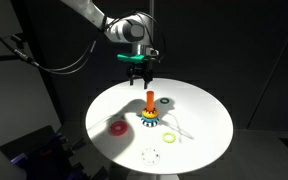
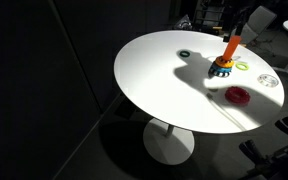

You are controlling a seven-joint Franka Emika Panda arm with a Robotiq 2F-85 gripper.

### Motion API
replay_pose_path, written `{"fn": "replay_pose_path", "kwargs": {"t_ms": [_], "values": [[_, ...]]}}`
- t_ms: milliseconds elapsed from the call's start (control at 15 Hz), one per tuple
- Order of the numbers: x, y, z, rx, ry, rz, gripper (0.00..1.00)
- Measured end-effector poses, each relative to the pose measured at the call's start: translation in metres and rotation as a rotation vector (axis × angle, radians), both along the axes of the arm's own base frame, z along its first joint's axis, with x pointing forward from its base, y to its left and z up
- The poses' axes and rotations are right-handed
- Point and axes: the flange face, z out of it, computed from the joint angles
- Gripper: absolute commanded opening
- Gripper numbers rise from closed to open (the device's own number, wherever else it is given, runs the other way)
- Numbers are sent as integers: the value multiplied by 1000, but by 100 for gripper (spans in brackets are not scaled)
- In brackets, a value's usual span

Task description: Take the orange ring off of the ring toss then place a black and white one onto it

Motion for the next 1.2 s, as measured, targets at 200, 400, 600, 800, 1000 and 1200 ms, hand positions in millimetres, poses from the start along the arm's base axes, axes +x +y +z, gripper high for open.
{"fn": "replay_pose_path", "kwargs": {"t_ms": [200,400,600,800,1000,1200], "values": [[-6,-3,8,-3,21,-9,100],[-12,-8,19,-8,29,-25,100],[-18,-11,30,-13,40,-44,100],[-30,-10,44,-21,59,-79,100],[-43,-9,59,-30,76,-109,100],[-57,-8,77,-32,69,-120,100]]}}
